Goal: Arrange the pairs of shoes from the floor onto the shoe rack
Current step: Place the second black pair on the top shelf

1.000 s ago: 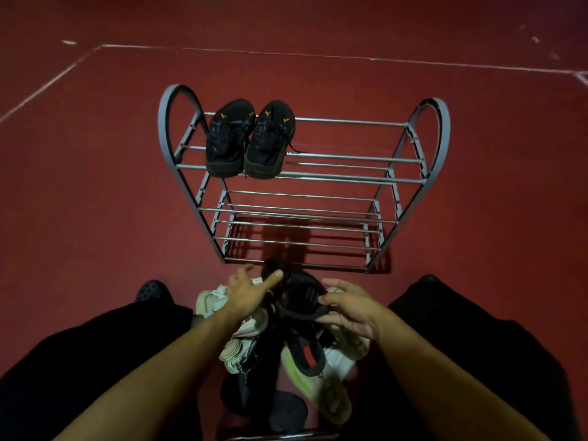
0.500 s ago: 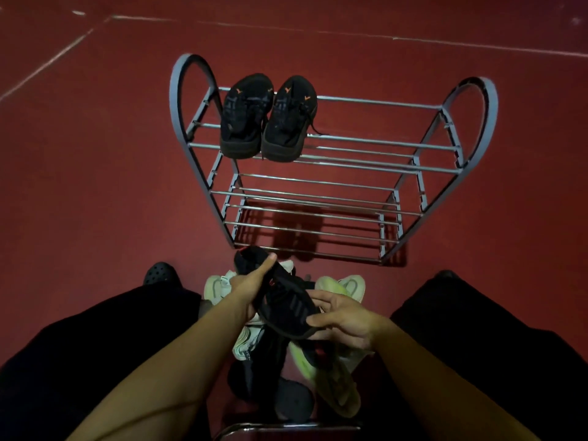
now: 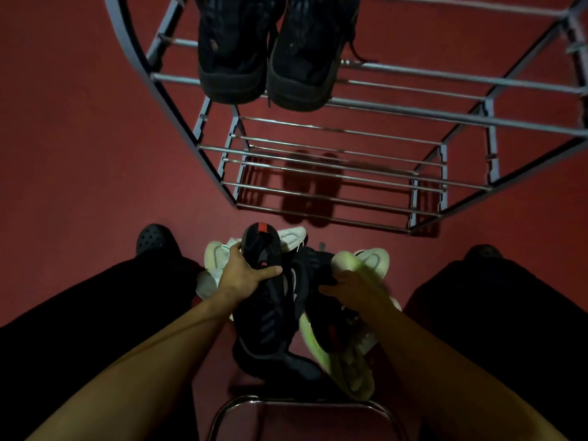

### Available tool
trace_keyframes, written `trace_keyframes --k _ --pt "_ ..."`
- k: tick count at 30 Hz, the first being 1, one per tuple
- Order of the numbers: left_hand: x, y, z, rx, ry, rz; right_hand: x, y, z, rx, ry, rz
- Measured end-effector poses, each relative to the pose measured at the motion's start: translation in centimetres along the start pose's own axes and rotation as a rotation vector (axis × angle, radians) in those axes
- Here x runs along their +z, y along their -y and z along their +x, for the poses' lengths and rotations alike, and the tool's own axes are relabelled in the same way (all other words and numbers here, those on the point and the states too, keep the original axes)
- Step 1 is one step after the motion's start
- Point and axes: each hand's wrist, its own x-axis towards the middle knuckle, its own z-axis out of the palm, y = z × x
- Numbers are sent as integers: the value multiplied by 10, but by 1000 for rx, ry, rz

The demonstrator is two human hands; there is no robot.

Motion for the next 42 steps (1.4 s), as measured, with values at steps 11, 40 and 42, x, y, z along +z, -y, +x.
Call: trace_keyframes --k 11,40,42 --pt "8 28 25 -57 37 3 39 -63 22 273 37 -189" --pt "-38 -142 -177 428 10 -65 -92 58 -227 -286 -335 154" --pt "-43 -154 -193 466 5 -85 -94 72 -251 -388 -398 191"
